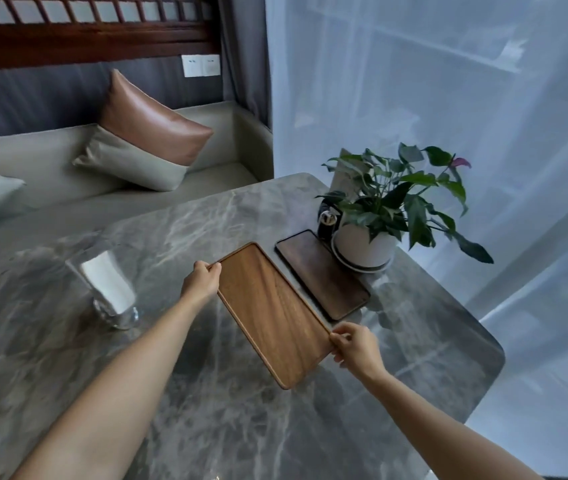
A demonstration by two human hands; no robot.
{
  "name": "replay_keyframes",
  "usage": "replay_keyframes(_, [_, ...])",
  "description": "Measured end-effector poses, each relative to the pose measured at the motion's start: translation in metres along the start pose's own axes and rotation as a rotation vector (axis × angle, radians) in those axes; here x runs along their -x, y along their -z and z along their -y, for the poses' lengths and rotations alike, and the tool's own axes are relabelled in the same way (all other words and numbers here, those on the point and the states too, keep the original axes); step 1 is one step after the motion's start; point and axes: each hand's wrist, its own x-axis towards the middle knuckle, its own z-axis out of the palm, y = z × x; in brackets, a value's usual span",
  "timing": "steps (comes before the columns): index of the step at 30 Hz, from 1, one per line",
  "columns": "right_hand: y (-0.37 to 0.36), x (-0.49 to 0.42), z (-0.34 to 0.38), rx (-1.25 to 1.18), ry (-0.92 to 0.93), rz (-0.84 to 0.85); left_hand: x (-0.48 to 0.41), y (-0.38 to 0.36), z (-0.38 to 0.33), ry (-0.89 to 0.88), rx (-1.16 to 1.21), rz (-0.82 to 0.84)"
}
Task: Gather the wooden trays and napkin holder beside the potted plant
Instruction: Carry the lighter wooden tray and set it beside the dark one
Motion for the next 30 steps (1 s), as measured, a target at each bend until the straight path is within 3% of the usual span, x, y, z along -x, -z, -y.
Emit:
replay_keyframes(14, [-0.021,-0.071,-0.032,-0.113,-0.203,0.002,-0.072,-0.066,-0.022,0.103,-0.253,0.079])
replay_keyframes(30, [-0.037,-0.092,-0.029,-0.072,-0.233,-0.016,-0.104,-0.079,-0.016,0.014,-0.392,0.065])
